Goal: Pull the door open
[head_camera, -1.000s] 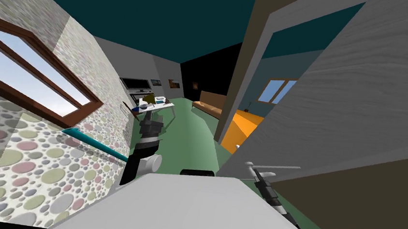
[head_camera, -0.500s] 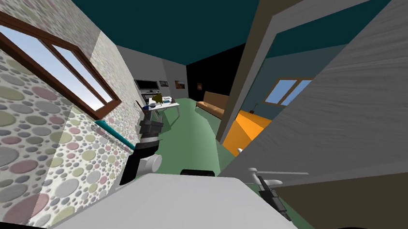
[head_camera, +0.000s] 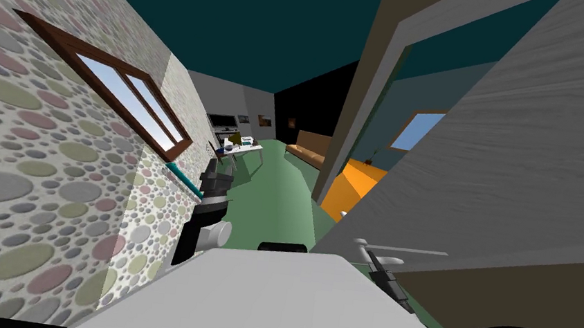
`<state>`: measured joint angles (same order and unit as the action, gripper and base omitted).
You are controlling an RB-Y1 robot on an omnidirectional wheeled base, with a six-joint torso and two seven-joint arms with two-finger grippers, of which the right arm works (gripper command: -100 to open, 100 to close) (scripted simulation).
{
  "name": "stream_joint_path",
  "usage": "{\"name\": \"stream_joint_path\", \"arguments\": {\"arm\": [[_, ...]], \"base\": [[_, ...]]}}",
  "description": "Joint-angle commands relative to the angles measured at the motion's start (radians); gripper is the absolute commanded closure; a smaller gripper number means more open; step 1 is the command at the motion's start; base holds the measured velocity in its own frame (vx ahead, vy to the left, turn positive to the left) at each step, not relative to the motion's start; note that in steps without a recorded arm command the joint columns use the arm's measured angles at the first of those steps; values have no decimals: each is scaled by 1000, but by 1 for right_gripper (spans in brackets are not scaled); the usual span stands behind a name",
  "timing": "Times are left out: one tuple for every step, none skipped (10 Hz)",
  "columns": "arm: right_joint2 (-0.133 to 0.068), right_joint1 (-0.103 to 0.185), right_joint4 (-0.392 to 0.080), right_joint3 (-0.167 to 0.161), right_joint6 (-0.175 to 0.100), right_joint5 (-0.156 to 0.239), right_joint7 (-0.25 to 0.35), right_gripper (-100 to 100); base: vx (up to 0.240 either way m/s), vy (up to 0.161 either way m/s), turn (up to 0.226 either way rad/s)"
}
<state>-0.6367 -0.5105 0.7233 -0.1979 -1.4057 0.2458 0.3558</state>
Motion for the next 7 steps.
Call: {"name": "stream_joint_path", "arguments": {"arm": [[-4,-3,3,-8,-8,-8,-2,100],[-6,-1,1,-12,-12,-11,-2,100],[-8,2,-1,-16,-17,-15,-2,100],[-11,4,-2,-20,-20,-18,-2,100],[-12,5,-3,-21,-22,-19,-1,100],[-13,7,-4,-24,-25,-22,-1,100],[-15,8,-5,-26,-28,-24,-1,100]], "base": [[-171,-57,86],[-169,-63,96],[-179,-76,91],[-195,-71,82],[-185,-36,40],[-201,-63,16],[-177,-70,7]]}}
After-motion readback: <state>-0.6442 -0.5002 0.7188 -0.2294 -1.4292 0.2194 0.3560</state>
